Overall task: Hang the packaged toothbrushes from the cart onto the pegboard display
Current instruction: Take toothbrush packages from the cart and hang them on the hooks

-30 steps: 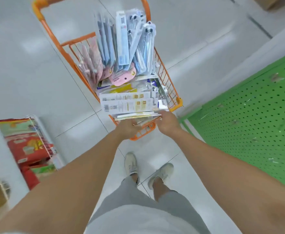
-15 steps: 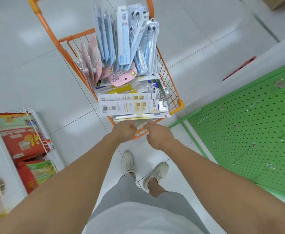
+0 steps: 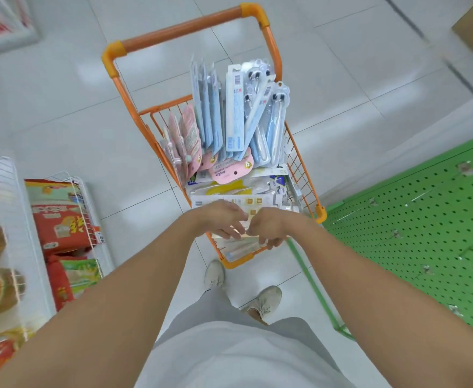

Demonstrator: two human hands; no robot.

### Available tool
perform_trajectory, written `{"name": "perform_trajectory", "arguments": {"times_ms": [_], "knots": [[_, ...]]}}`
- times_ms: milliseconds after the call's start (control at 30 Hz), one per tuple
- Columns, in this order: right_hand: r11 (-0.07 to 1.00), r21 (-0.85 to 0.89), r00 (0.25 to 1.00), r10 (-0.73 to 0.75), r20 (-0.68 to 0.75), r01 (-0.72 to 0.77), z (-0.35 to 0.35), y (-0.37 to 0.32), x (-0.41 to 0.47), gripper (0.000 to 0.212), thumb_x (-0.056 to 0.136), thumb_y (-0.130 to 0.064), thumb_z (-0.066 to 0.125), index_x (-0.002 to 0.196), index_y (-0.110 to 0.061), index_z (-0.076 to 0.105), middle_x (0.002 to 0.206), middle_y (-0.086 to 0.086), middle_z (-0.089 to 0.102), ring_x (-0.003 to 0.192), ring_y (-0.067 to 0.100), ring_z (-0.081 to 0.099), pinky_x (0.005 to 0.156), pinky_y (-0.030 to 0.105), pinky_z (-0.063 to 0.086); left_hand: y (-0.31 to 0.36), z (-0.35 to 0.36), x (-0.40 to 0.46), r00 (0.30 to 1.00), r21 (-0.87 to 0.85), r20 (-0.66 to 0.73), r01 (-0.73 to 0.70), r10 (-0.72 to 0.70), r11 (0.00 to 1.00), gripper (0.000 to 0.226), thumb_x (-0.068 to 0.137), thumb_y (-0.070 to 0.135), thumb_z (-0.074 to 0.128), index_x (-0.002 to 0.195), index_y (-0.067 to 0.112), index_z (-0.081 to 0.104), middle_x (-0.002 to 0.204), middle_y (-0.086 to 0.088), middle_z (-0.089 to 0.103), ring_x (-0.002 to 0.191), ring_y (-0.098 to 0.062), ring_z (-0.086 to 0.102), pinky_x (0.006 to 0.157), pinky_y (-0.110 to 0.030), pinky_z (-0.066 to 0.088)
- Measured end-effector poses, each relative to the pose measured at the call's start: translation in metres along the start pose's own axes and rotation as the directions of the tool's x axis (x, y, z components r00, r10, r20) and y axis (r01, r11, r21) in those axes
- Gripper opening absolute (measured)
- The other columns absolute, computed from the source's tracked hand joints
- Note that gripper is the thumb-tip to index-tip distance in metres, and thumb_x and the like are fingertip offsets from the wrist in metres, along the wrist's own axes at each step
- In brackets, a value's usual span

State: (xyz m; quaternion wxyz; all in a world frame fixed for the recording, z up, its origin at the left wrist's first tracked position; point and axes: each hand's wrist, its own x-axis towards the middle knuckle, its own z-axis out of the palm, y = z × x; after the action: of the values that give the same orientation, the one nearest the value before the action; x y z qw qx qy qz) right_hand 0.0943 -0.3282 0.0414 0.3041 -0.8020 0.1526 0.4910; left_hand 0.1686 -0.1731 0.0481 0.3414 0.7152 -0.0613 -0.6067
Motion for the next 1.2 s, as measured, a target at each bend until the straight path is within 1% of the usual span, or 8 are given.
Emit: {"name": "perform_trajectory", "arguments": {"times_ms": [233, 333, 433, 567, 700, 900, 1100, 1200], "knots": [[0.801, 0.407, 0.656, 0.024, -0.755, 0.440, -0.085, -0.035, -0.029, 0.009, 0.087, -0.021, 0.071, 0.081, -0.014, 0.071, 0.078, 0.004, 0.072, 0.066, 0.023, 0.071, 0.077, 0.044, 0.062, 0.068, -0.070, -0.034, 0.719, -0.138, -0.668, -0.374, 0.192, 0.917, 0.024, 0.096, 0.027, 0.064, 0.107, 0.007, 0.067, 0.094, -0.011, 0.072, 0.069, -0.017, 0.066, 0.067, -0.031, 0.057], [0.769, 0.431, 0.672, 0.003, -0.740, 0.472, -0.095, -0.053, -0.021, 0.029, 0.087, -0.022, 0.076, 0.112, -0.007, 0.069, 0.086, 0.000, 0.066, 0.072, 0.028, 0.071, 0.079, 0.044, 0.062, 0.061, -0.100, -0.024, 0.640, -0.047, -0.751, -0.297, 0.162, 0.954, 0.034, 0.089, 0.030, 0.066, 0.118, 0.013, 0.065, 0.112, -0.009, 0.070, 0.095, -0.022, 0.068, 0.089, -0.041, 0.058], [0.764, 0.473, 0.698, 0.041, -0.715, 0.440, -0.099, -0.076, -0.005, 0.045, 0.091, -0.022, 0.074, 0.127, -0.001, 0.060, 0.084, -0.003, 0.061, 0.069, 0.031, 0.071, 0.075, 0.046, 0.062, 0.056, -0.117, -0.013, 0.709, -0.036, -0.690, -0.234, 0.145, 0.972, 0.052, 0.091, 0.029, 0.067, 0.138, 0.011, 0.052, 0.125, -0.009, 0.062, 0.101, -0.024, 0.064, 0.093, -0.042, 0.056], [0.824, 0.458, 0.685, 0.121, -0.719, 0.334, -0.105, -0.112, 0.029, 0.054, 0.086, -0.030, 0.073, 0.116, 0.013, 0.058, 0.079, 0.023, 0.061, 0.065, 0.037, 0.068, 0.072, 0.059, 0.059, 0.055, -0.140, 0.008, 0.773, -0.052, -0.619, -0.220, 0.142, 0.974, 0.058, 0.093, 0.028, 0.067, 0.145, 0.011, 0.046, 0.131, -0.007, 0.058, 0.111, -0.026, 0.062, 0.101, -0.045, 0.052], [0.929, 0.338, 0.645, 0.165, -0.746, 0.153, -0.116, -0.132, 0.058, 0.042, 0.092, -0.033, 0.070, 0.067, -0.012, 0.042, 0.060, 0.003, 0.042, 0.054, 0.026, 0.050, 0.050, 0.029, 0.038, 0.061, -0.167, 0.033, 0.812, -0.086, -0.568, -0.217, 0.131, 0.972, 0.065, 0.092, 0.029, 0.069, 0.148, 0.012, 0.042, 0.134, -0.006, 0.056, 0.114, -0.026, 0.062, 0.101, -0.045, 0.052], [0.928, 0.352, 0.663, 0.187, -0.725, 0.123, -0.127, -0.131, 0.078, 0.034, 0.084, -0.025, 0.074, 0.067, -0.008, 0.050, 0.063, 0.006, 0.049, 0.056, 0.022, 0.048, 0.056, 0.031, 0.042, 0.082, -0.183, 0.063, 0.775, 0.055, -0.600, -0.211, 0.201, 0.976, 0.077, 0.087, 0.038, 0.075, 0.149, 0.010, 0.038, 0.121, -0.004, 0.057, 0.104, -0.020, 0.056, 0.085, -0.030, 0.044], [0.870, 0.429, 0.686, 0.159, -0.710, 0.242, -0.125, -0.116, 0.072, 0.010, 0.088, -0.018, 0.071, 0.092, -0.013, 0.064, 0.075, -0.004, 0.059, 0.073, 0.018, 0.058, 0.065, 0.026, 0.043, 0.091, -0.178, 0.073, 0.742, 0.048, -0.639, -0.228, 0.205, 0.973, 0.016, 0.090, 0.026, 0.068, 0.100, 0.013, 0.066, 0.086, -0.001, 0.055, 0.077, -0.018, 0.052, 0.071, -0.030, 0.042], [0.844, 0.450, 0.628, 0.187, -0.756, 0.290, -0.119, -0.116, 0.067, 0.008, 0.087, -0.017, 0.069, 0.091, -0.015, 0.062, 0.069, -0.004, 0.057, 0.067, 0.015, 0.055, 0.062, 0.026, 0.044, 0.089, -0.176, 0.075, 0.676, 0.078, -0.693, -0.276, 0.251, 0.958, 0.033, 0.089, 0.011, 0.056, 0.058, 0.008, 0.045, 0.058, -0.004, 0.040, 0.052, -0.019, 0.034, 0.053, -0.027, 0.029]]}}
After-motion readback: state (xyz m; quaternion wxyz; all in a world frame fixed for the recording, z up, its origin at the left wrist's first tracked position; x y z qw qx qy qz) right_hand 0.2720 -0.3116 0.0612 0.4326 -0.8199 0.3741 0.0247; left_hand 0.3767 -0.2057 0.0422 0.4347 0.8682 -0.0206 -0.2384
